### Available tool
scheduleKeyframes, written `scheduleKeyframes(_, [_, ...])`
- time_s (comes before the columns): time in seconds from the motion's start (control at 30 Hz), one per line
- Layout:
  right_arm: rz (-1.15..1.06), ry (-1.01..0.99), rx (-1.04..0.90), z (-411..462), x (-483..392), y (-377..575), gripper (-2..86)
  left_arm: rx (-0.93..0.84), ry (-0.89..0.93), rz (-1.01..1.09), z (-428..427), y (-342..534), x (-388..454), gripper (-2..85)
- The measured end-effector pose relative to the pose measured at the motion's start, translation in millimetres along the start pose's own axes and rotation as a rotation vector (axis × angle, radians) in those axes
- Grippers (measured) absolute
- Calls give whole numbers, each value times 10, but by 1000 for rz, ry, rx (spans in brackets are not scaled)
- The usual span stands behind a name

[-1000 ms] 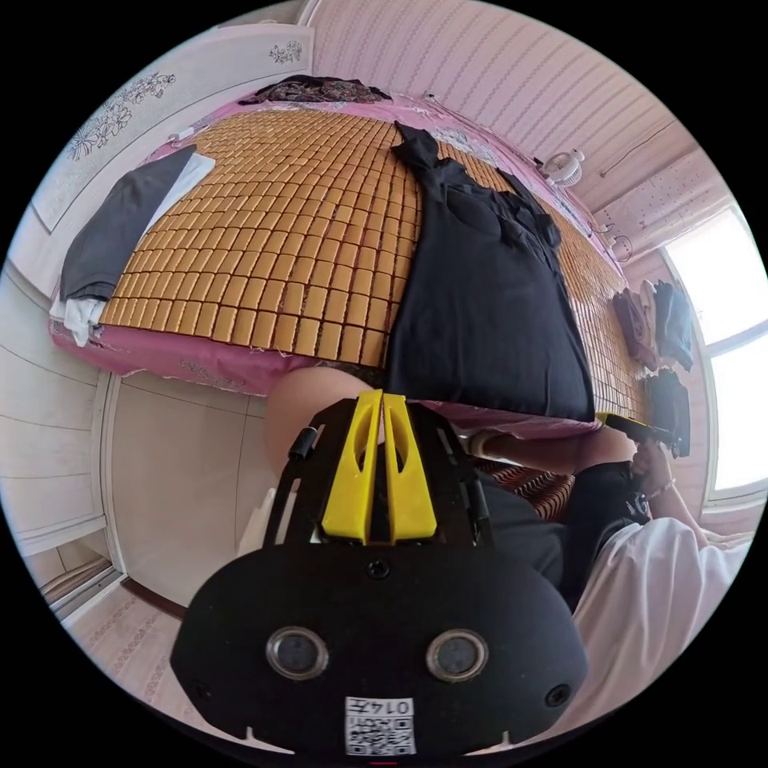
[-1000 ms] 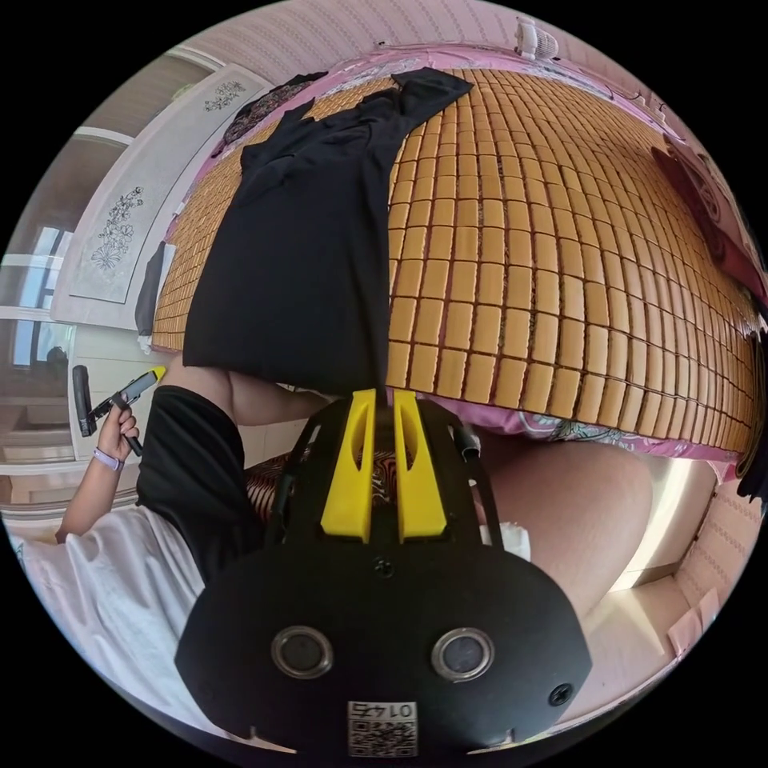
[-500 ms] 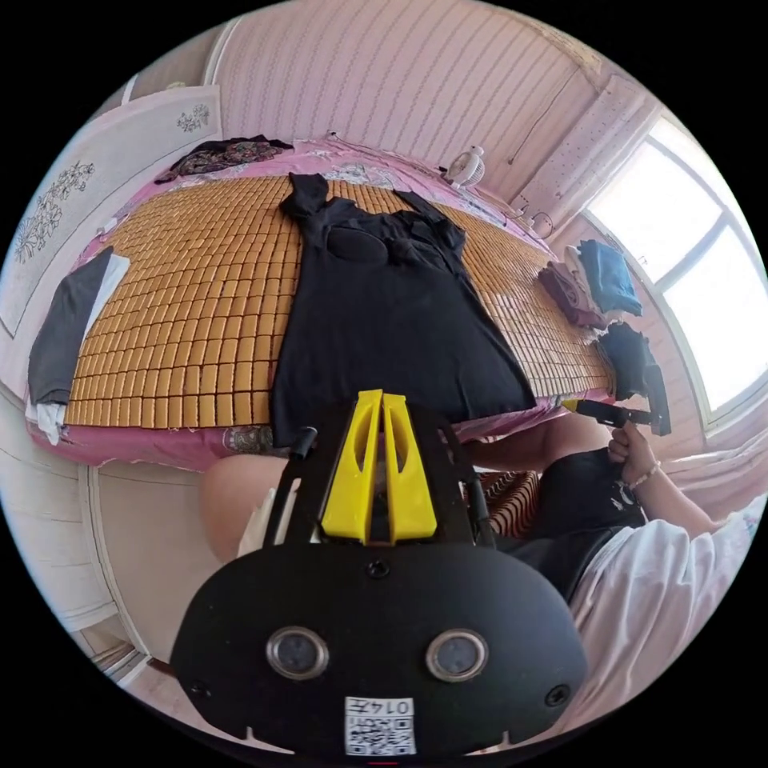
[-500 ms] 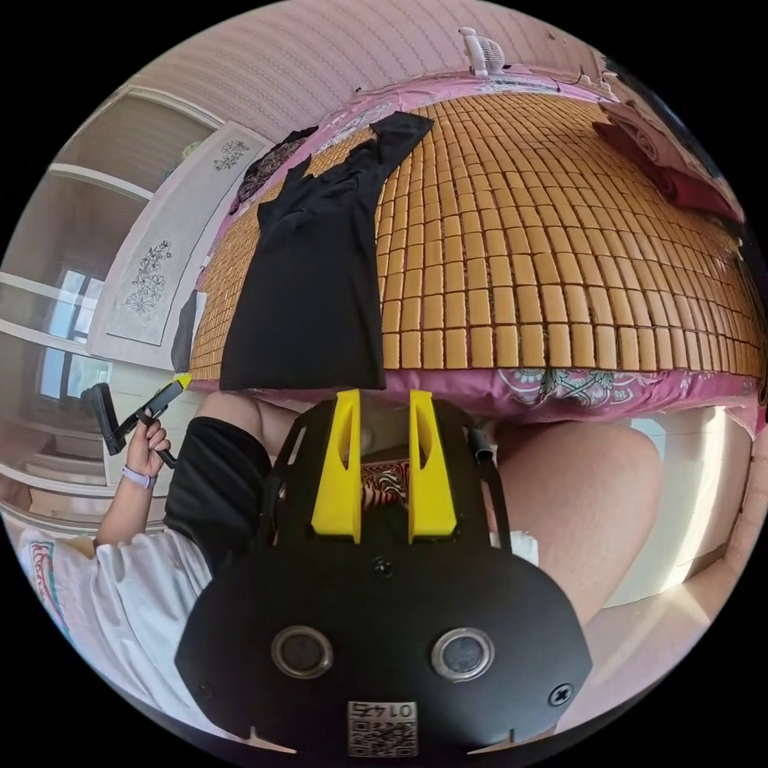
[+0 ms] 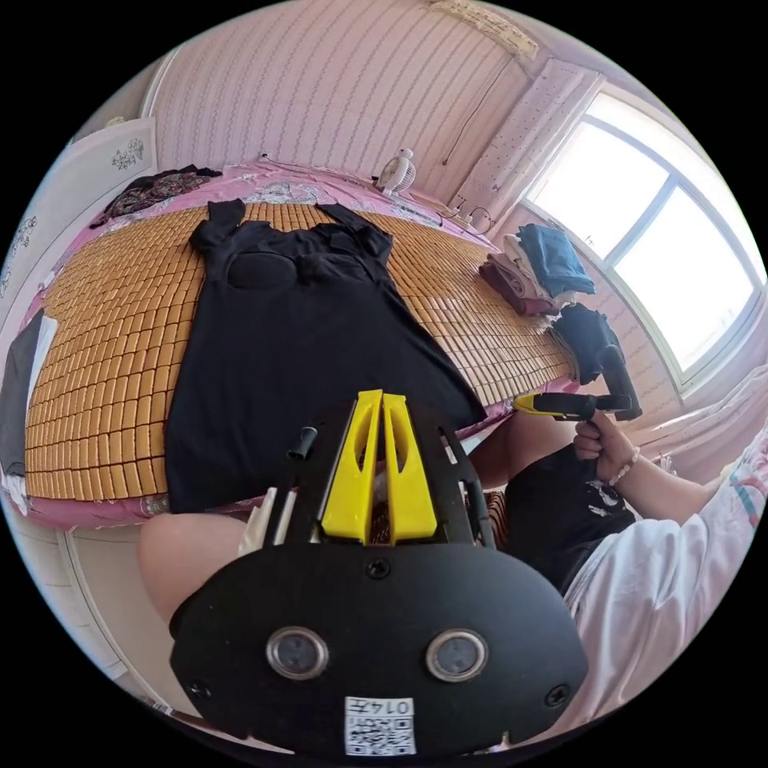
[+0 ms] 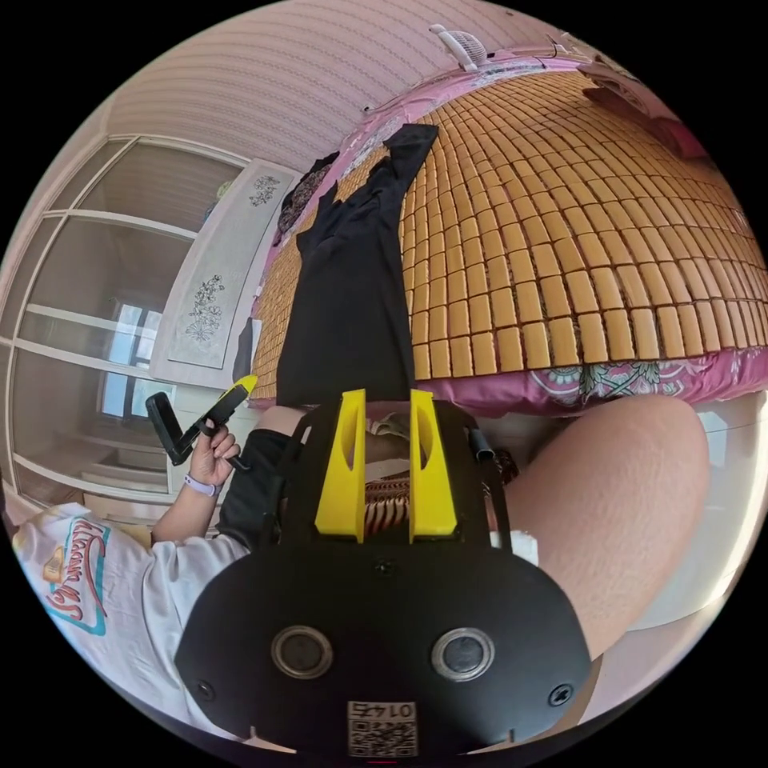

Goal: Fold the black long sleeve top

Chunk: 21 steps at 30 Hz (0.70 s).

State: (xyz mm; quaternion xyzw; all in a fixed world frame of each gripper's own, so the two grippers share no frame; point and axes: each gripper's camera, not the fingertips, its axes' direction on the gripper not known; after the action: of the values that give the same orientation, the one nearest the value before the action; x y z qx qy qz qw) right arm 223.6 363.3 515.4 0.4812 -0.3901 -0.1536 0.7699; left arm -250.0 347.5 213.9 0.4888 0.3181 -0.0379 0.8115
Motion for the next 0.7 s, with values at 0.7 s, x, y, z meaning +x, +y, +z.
scheduleKeyframes(0.7, [302,-93,-391,679,362,-1353,28,-192,276,96,2429,-1726,-998,20])
